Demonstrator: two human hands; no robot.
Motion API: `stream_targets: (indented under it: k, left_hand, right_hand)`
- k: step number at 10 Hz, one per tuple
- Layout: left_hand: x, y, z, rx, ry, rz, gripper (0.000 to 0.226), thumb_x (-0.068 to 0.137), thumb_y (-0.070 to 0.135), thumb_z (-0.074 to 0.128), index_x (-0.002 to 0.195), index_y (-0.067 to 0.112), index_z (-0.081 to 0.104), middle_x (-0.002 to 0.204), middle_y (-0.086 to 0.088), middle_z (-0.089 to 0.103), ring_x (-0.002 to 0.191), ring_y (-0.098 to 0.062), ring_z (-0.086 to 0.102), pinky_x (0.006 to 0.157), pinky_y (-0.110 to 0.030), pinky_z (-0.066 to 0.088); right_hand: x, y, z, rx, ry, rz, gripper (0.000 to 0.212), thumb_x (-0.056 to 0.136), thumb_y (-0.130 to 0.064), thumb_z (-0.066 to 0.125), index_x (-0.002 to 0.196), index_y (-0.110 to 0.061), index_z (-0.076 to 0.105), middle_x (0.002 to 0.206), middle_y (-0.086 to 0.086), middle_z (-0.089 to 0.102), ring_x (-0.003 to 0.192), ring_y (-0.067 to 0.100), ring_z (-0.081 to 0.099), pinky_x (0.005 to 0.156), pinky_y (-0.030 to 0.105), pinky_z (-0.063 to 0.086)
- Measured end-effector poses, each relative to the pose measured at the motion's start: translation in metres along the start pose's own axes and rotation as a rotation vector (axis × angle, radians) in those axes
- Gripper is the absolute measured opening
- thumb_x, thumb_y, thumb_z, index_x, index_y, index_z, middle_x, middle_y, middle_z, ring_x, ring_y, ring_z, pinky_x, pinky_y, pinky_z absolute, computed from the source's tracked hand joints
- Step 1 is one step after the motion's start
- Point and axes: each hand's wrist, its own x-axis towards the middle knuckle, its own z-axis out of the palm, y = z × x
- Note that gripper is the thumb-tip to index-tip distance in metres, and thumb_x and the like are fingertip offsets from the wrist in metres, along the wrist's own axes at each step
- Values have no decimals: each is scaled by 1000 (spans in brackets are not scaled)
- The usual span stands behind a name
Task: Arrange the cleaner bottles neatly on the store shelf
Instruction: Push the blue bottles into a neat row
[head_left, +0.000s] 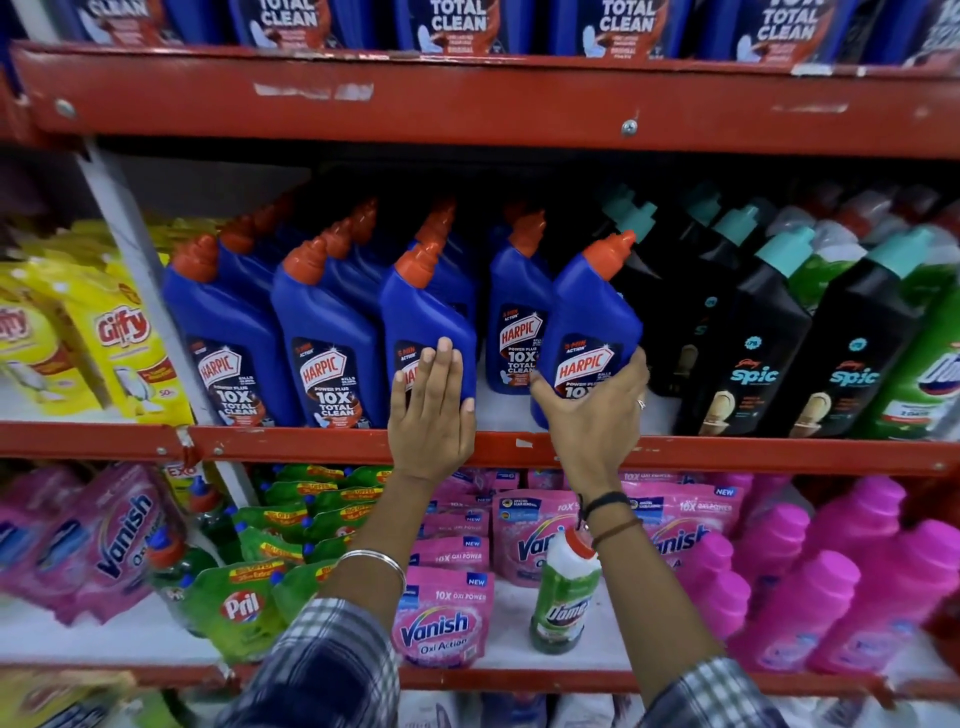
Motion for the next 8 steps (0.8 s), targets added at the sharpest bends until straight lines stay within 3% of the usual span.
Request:
stream_targets:
  k: [3,5,8]
  left_hand:
    - [-1,-1,0,-12,1,5,65,96,30,33,153,9,9,162,-2,0,148,-16,5,121,-38,-1]
    - [-1,-1,0,-22,-4,1,63,97,30,31,153,9,10,162,-2,0,148,-16,5,121,-38,1]
    - [-1,-1,0,-24,-5,2,60,100,31,27,153,9,11,162,-2,0,148,-16,5,121,-38,1]
  right_hand:
    - [-20,-13,16,-32,-73,2,115,60,-50,83,147,-9,18,147,10,38,128,31,45,89,44,49]
    - [-23,-20,15,-40,-95,10,112,63,-48,83,145,-5,20,143,12,41,125,31,47,88,44,49]
    - [-29,-17,19,-118,-104,-59,110,63,-65,74,142,-5,25,138,13,45,122,30,49,79,43,52]
